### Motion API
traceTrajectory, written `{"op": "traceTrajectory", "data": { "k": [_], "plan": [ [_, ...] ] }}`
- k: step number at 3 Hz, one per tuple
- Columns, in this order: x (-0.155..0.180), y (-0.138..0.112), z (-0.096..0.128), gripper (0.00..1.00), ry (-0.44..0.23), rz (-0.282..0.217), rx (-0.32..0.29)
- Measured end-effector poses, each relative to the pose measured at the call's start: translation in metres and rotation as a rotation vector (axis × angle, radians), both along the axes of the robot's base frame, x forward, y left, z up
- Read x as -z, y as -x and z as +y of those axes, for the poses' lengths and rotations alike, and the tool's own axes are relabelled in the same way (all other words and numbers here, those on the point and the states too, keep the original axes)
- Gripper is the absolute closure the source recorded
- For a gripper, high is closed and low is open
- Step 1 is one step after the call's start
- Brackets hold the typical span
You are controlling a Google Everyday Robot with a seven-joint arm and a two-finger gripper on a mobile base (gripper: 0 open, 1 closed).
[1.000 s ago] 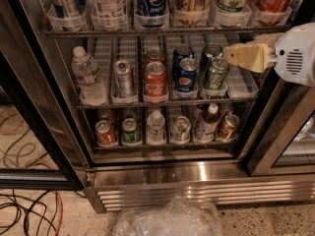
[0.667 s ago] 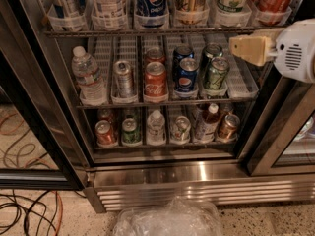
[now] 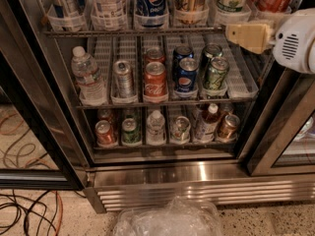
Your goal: Pick coke can from top shelf of fridge
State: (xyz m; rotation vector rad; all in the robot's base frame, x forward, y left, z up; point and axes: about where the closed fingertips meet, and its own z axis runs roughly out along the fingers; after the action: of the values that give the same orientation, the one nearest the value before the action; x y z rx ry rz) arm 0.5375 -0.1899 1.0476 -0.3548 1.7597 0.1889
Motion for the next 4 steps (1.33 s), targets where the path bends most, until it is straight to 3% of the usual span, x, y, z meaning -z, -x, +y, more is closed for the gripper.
{"op": "traceTrajectory", "data": {
  "k": [2, 4],
  "plan": [
    [0.000, -0.019, -0.001, 0.36, 0.008, -0.052, 0.024],
    [-0.008, -0.020, -0.022, 0.37, 0.040, -0.116, 0.116]
  ]
}}
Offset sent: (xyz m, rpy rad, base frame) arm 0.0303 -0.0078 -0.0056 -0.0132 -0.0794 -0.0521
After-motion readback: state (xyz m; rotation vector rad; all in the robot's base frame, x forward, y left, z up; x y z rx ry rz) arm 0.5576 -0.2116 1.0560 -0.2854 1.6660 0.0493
